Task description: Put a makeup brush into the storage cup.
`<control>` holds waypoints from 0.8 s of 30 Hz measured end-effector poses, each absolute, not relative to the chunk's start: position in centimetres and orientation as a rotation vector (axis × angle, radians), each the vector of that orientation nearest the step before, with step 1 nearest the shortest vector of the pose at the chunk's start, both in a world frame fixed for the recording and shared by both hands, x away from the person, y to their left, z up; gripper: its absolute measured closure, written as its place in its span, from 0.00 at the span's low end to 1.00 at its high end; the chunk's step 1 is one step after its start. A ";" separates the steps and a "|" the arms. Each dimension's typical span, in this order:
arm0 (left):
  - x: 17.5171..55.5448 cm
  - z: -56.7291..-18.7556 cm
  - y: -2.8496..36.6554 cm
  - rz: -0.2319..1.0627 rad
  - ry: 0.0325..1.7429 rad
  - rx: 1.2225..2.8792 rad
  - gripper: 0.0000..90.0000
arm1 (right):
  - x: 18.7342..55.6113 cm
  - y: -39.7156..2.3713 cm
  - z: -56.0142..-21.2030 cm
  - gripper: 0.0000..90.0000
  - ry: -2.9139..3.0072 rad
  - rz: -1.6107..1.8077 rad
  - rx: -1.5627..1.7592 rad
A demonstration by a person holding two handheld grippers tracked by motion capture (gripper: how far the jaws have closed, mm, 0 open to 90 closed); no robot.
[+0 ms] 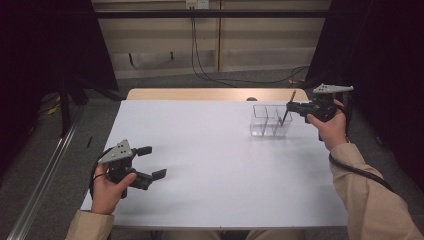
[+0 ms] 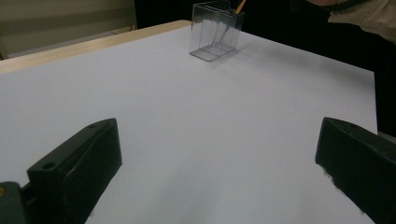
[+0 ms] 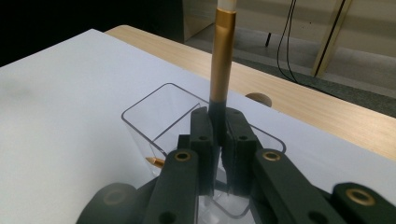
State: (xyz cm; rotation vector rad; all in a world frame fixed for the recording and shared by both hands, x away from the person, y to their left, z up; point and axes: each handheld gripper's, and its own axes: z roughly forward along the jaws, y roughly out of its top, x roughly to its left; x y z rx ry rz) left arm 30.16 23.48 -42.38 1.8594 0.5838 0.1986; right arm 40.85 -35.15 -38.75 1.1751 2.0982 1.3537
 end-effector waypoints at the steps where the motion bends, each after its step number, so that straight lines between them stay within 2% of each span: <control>1: 30.2 -42.4 23.5 0.198 0.583 1.861 0.00 | 40.8 -35.2 -38.8 0.93 2.098 1.354 1.176; 4: 30.2 -42.3 23.5 0.197 0.581 1.863 0.00 | 40.8 -35.3 -38.9 0.91 2.100 1.366 1.174; 6: 30.2 -42.3 23.5 0.198 0.581 1.863 0.00 | 40.7 -35.3 -38.9 0.75 2.090 1.384 1.180; 9: 30.1 -42.4 23.5 0.196 0.585 1.860 0.00 | 40.7 -35.3 -39.0 0.57 2.089 1.397 1.192; 15: 30.2 -42.3 23.5 0.198 0.582 1.865 0.00 | 40.5 -35.2 -39.2 0.34 2.064 1.426 1.200; 24: 30.3 -42.3 23.4 0.201 0.578 1.865 0.00 | 40.0 -35.2 -39.4 0.11 2.020 1.478 1.181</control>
